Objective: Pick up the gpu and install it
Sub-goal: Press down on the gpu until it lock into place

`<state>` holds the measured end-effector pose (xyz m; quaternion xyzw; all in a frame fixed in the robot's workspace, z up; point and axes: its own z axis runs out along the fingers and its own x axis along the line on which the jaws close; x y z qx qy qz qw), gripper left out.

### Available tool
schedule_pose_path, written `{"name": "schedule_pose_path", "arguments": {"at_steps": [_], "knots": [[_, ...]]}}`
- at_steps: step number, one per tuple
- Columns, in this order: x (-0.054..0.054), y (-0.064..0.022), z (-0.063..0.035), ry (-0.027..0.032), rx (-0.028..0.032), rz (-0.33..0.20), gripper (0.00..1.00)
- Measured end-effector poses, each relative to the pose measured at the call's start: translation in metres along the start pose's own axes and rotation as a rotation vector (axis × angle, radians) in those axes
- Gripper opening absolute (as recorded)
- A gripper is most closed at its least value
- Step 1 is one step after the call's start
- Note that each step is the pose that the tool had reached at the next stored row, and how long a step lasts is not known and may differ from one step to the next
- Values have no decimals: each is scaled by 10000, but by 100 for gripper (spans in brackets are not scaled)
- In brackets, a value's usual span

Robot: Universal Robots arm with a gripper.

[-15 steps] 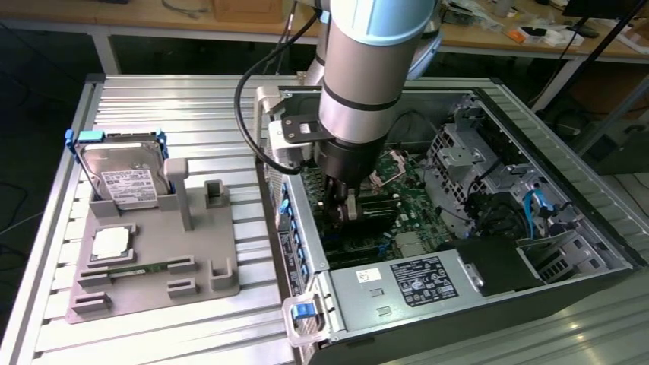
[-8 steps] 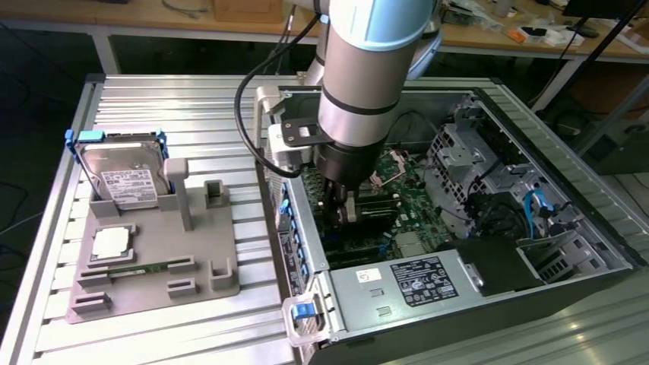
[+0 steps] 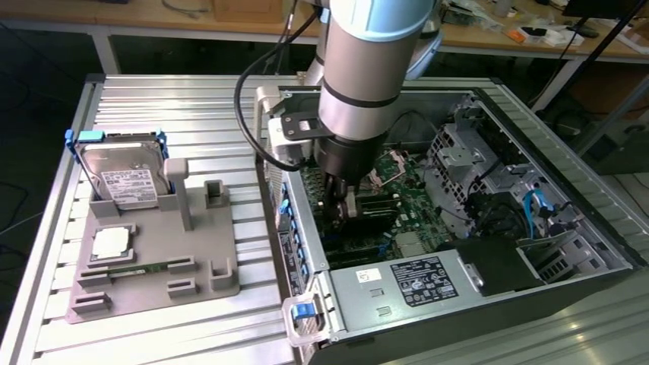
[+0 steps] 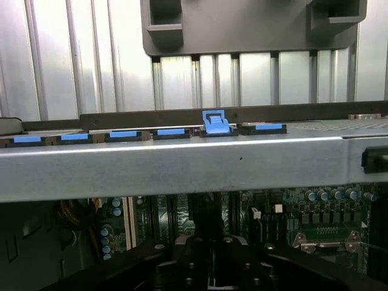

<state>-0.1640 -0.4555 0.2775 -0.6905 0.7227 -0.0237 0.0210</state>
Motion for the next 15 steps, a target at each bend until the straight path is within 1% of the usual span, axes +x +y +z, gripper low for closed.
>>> {"name": "schedule_pose_path", "arguments": {"at_steps": [2,3,4,6,9,13,15], "knots": [[-78,4,-2,156,6,-10,11],[-111,5,-2,224,10,-14,11],[-122,6,-2,251,10,-16,11],[-121,19,-3,245,15,-16,11],[-108,31,-4,209,27,-14,11],[-107,31,-3,208,27,-13,11],[-107,32,14,206,28,-14,11]]}}
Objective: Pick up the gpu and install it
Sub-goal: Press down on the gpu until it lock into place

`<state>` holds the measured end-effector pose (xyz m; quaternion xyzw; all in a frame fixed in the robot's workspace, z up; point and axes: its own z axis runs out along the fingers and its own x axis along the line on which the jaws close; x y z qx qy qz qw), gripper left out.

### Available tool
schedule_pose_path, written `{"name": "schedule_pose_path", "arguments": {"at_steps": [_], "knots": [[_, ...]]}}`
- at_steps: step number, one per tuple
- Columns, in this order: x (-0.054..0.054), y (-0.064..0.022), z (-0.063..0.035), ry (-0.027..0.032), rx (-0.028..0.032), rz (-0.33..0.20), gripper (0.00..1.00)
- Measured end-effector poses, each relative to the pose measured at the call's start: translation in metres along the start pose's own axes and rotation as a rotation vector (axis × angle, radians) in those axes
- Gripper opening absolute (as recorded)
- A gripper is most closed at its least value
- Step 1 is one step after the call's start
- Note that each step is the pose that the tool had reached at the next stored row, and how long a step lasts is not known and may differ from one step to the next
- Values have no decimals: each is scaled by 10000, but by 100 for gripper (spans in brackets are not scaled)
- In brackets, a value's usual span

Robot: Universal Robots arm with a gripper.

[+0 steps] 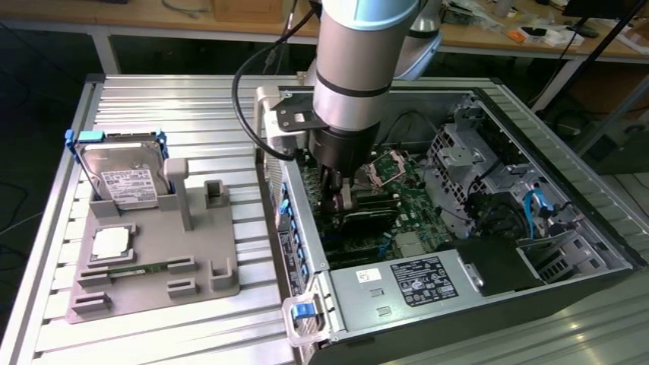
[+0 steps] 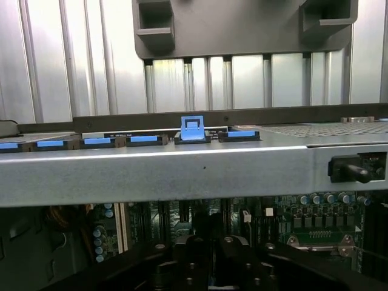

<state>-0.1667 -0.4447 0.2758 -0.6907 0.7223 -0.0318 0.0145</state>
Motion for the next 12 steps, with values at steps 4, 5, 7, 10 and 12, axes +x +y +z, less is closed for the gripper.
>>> {"name": "schedule_pose_path", "arguments": {"at_steps": [4,5,7,10,12], "knots": [[0,2,15,-6,0,0,11],[0,2,16,-7,2,0,11],[-1,2,17,-10,4,1,11],[0,3,19,-8,5,1,11],[-1,5,26,-11,11,1,11]]}}
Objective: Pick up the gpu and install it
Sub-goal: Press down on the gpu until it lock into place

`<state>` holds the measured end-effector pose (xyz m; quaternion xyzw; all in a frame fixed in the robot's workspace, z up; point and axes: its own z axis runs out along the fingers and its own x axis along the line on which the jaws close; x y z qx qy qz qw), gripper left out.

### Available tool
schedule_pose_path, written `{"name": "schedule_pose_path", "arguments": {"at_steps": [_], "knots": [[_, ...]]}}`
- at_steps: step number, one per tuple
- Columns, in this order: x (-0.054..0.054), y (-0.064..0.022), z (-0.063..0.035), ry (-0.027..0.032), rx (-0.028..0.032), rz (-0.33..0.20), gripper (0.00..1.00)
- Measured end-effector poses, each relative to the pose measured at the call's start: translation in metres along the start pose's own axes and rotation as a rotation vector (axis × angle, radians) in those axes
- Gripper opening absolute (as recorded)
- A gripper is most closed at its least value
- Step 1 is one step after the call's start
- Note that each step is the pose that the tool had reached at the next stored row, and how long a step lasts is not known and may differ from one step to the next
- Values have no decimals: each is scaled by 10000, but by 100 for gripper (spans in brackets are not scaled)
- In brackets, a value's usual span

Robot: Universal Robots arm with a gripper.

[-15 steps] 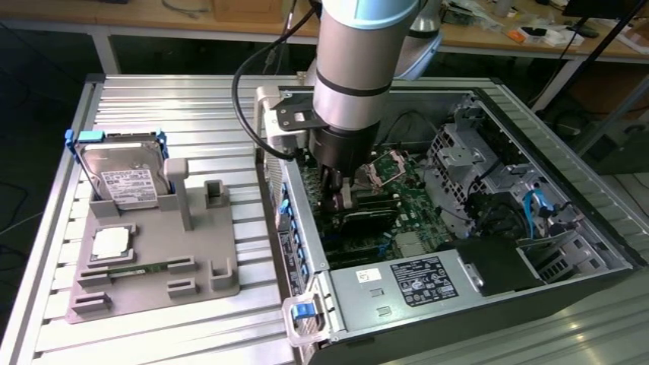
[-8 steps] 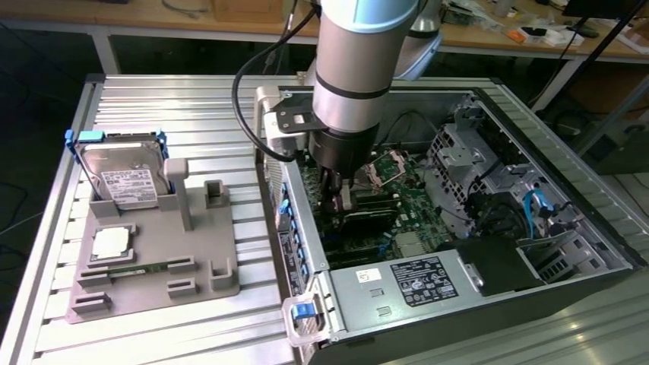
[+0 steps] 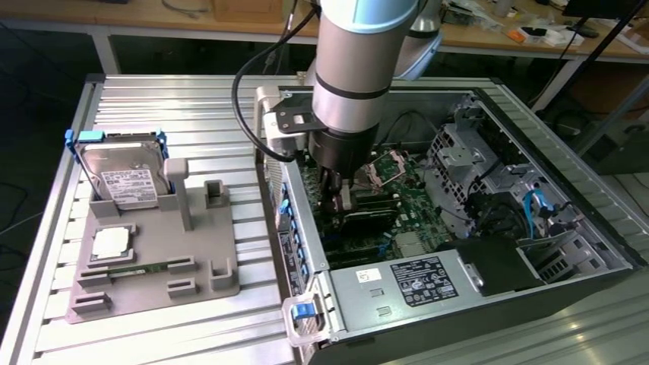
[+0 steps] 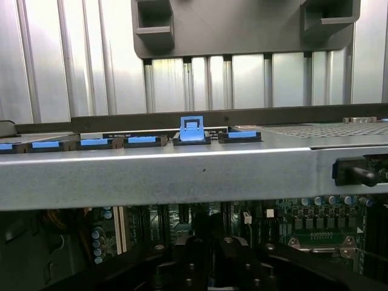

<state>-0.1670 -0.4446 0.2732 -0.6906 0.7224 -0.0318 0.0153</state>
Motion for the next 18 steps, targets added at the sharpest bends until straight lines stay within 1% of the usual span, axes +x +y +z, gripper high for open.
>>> {"name": "schedule_pose_path", "arguments": {"at_steps": [3,6,12,13,16,18], "knots": [[1,7,22,1,10,0,11],[0,14,40,-20,40,1,11],[0,15,40,-24,43,2,11],[0,16,35,-28,42,3,11],[-3,11,-5,-100,58,9,11],[0,10,-44,-92,42,7,11]]}}
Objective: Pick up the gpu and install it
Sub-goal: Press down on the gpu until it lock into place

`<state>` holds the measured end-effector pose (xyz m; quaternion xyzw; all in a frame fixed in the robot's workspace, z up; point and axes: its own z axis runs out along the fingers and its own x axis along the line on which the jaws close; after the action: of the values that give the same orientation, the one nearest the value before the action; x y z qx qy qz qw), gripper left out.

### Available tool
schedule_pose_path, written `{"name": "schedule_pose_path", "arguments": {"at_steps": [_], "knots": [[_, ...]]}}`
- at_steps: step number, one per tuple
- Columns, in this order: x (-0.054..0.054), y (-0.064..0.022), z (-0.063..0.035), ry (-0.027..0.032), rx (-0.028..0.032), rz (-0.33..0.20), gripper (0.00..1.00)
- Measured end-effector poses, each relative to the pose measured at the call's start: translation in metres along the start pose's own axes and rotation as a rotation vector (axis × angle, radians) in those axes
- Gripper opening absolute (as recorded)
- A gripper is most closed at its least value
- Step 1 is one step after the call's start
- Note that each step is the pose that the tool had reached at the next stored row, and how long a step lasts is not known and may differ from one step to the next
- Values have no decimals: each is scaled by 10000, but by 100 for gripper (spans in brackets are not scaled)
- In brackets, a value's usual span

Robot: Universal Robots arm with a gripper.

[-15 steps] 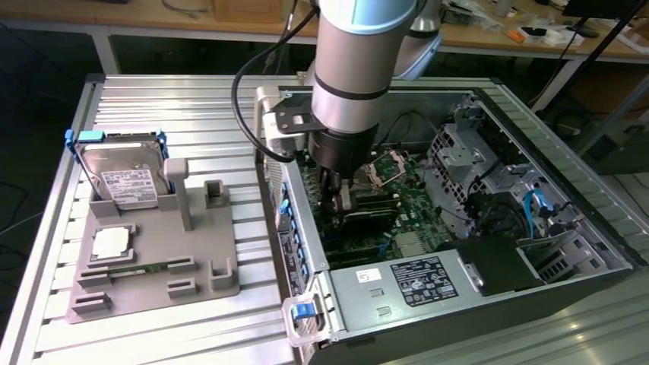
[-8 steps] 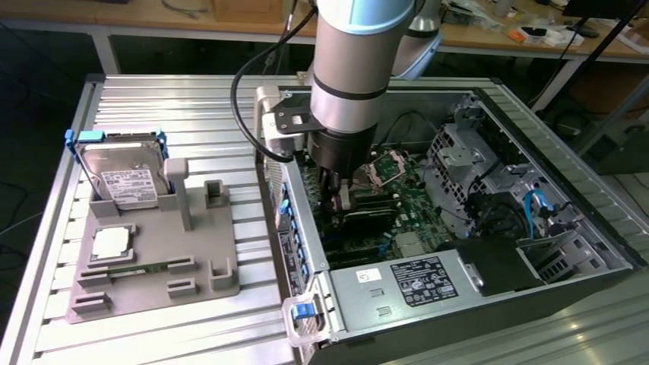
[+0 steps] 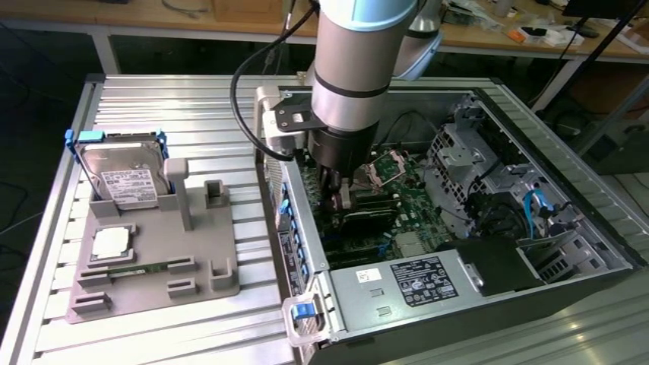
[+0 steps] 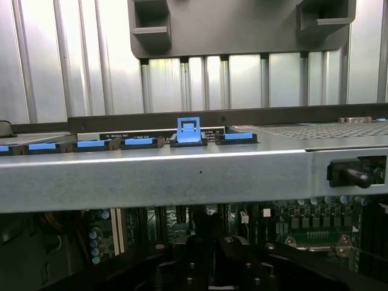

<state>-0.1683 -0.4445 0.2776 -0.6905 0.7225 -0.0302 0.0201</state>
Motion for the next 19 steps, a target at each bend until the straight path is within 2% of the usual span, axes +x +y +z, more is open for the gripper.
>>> {"name": "schedule_pose_path", "arguments": {"at_steps": [19], "knots": [[-1,1,-103,4,-2,0,11]]}}
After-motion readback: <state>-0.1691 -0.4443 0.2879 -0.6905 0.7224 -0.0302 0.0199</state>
